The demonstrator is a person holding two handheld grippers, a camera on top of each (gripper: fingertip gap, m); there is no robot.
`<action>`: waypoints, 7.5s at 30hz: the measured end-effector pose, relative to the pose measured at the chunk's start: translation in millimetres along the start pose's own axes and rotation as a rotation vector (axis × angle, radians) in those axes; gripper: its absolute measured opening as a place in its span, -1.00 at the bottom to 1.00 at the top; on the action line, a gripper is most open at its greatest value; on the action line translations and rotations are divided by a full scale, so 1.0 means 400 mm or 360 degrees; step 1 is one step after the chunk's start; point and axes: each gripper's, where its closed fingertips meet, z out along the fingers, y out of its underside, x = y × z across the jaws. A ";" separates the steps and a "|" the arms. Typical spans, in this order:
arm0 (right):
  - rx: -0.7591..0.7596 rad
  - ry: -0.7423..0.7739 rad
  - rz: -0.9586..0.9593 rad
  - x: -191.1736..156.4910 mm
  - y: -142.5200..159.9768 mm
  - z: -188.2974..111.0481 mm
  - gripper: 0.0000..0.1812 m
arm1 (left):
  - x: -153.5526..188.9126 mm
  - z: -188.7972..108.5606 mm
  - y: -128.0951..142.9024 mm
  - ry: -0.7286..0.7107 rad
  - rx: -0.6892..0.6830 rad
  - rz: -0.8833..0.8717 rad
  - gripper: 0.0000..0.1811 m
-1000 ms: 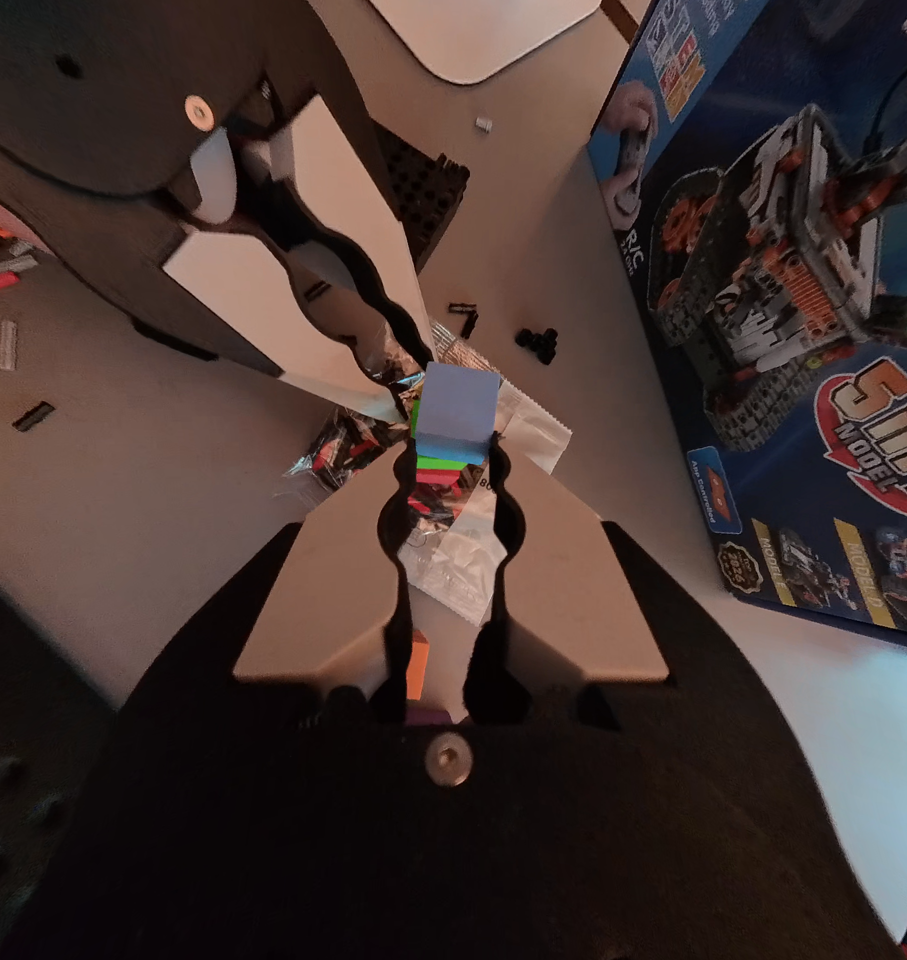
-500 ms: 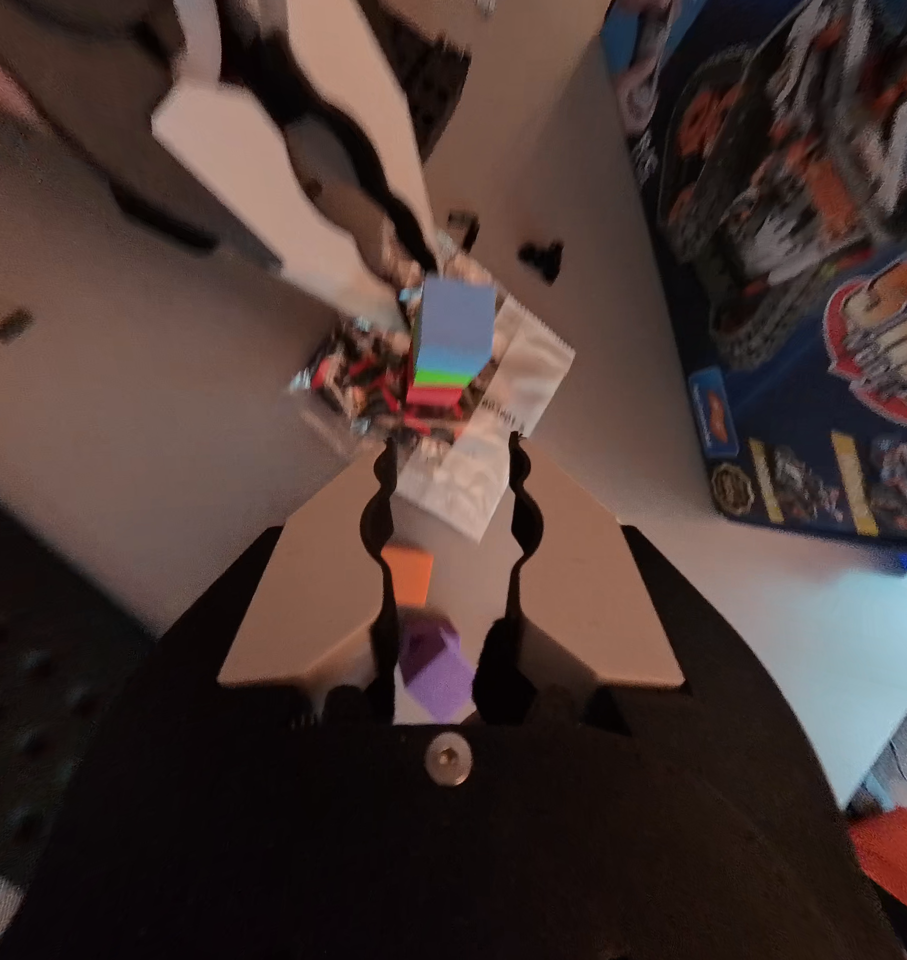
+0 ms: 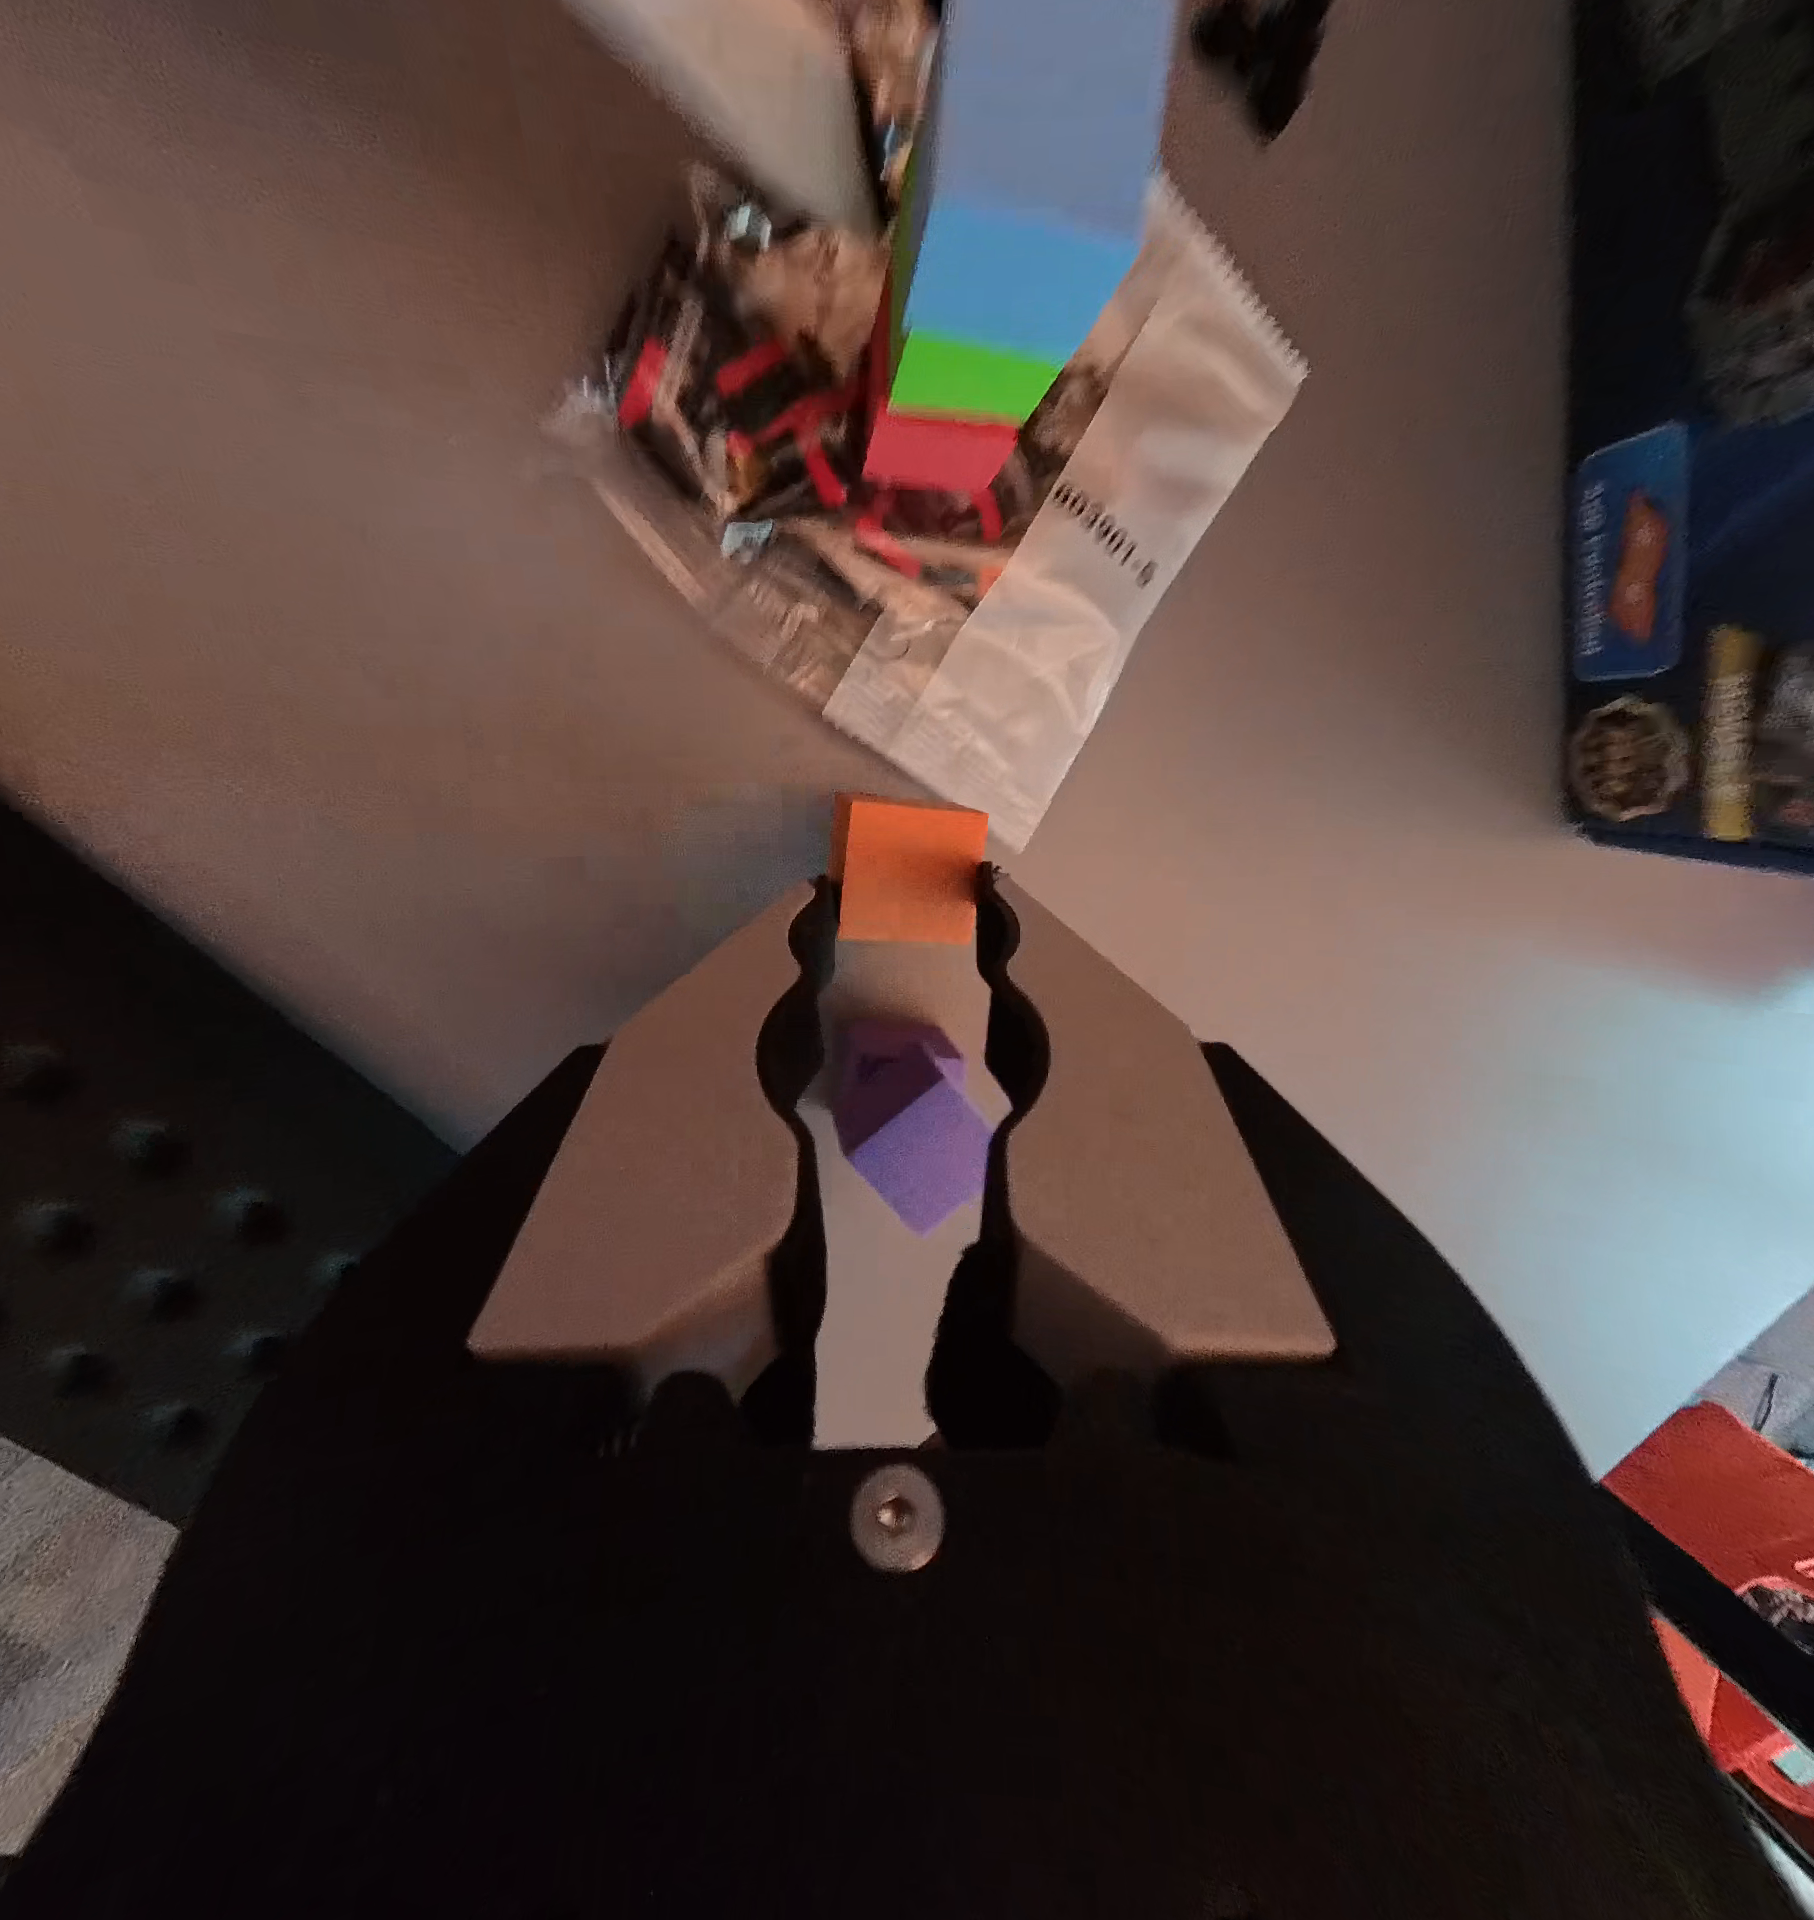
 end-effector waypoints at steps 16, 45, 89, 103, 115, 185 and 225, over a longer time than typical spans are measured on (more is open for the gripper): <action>0.0147 -0.0011 -0.0167 0.053 -0.267 -0.087 -0.72 | 0.002 -0.004 -0.009 0.0004 0.0023 0.0017 -0.76; -0.0152 -0.0024 -0.0086 0.021 0.131 -0.046 -0.68 | 0.010 -0.008 -0.010 -0.0001 0.0028 0.0037 -0.76; 0.0014 0.0075 -0.0241 0.080 -0.282 -0.116 -0.59 | 0.013 -0.041 -0.071 -0.0001 0.0223 0.0122 -0.78; 0.0008 0.0160 -0.0018 0.069 -0.056 -0.142 -0.50 | 0.015 -0.049 -0.042 0.0088 0.0190 0.0076 -0.68; -0.0155 0.0011 0.0160 0.007 0.132 0.024 -0.68 | 0.016 -0.050 -0.040 0.0081 0.0186 0.0108 -0.67; 0.0395 0.0149 -0.0038 0.133 -0.240 -0.302 -0.70 | 0.025 -0.079 -0.065 0.0044 0.0228 0.0194 -0.61; 0.0684 0.0443 0.0427 0.126 -0.109 -0.238 -0.62 | -0.046 -0.081 0.006 -0.0007 0.0086 -0.0009 -0.66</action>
